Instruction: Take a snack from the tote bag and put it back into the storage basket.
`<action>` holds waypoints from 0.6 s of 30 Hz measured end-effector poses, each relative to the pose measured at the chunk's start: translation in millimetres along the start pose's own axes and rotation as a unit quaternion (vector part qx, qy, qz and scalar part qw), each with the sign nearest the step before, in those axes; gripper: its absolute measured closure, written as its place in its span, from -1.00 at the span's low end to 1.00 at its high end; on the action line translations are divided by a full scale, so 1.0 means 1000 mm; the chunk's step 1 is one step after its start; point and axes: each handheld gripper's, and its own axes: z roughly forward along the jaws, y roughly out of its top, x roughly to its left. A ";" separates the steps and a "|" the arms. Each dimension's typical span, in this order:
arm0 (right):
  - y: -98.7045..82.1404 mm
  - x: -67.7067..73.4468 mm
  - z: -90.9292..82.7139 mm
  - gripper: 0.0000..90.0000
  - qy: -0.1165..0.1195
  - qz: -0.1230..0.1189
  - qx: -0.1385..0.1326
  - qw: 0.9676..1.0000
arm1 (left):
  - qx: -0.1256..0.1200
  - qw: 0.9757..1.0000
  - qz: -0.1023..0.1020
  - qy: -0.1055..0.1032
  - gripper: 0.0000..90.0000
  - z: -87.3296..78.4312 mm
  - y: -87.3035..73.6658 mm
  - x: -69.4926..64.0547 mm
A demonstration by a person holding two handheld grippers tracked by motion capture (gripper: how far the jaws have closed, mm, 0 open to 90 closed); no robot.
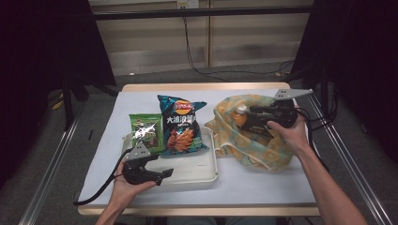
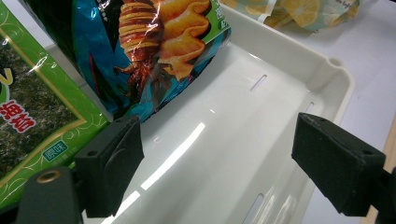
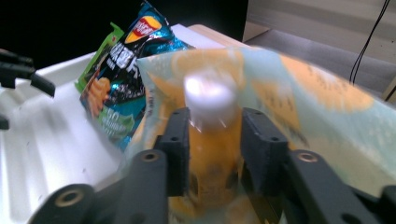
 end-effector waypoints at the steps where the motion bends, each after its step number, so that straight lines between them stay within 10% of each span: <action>1: 0.000 0.000 0.004 0.42 0.002 -0.001 -0.004 1.000 | 0.000 1.000 0.001 0.001 -0.64 0.000 0.000 0.000; 18: 0.014 0.003 0.034 0.13 0.002 -0.001 -0.022 1.000 | -0.003 1.000 -0.001 -0.002 -0.65 0.000 0.000 0.001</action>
